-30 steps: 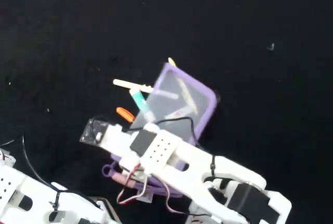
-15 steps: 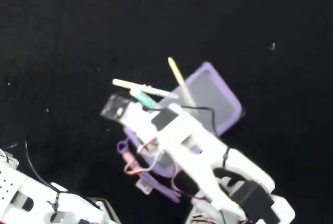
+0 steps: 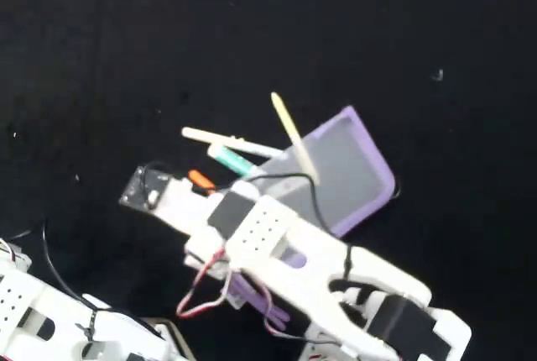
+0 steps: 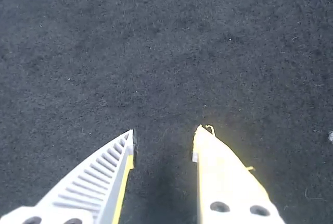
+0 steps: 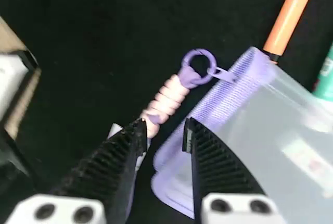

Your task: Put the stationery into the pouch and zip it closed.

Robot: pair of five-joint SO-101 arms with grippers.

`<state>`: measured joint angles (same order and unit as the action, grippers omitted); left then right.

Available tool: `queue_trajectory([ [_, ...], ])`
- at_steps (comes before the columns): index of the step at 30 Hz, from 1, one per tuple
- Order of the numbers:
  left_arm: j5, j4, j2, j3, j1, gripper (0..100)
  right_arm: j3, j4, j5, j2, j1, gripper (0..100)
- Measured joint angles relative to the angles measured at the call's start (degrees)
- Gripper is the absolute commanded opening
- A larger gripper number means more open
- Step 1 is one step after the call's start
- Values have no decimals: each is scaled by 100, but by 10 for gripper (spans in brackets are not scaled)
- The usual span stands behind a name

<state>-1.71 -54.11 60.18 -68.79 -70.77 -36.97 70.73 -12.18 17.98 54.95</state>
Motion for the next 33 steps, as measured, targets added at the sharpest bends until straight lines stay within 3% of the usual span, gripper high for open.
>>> queue_trajectory([
  [16, 0, 0, 0, 0, 0, 192, -703, -1169, 809, -668, 132, 122],
  [24, 0, 0, 0, 0, 0, 192, 132, -809, 853, -1969, 114, 112],
  [33, 0, 0, 0, 0, 0, 192, 167, -774, 853, -1996, -105, 11],
])
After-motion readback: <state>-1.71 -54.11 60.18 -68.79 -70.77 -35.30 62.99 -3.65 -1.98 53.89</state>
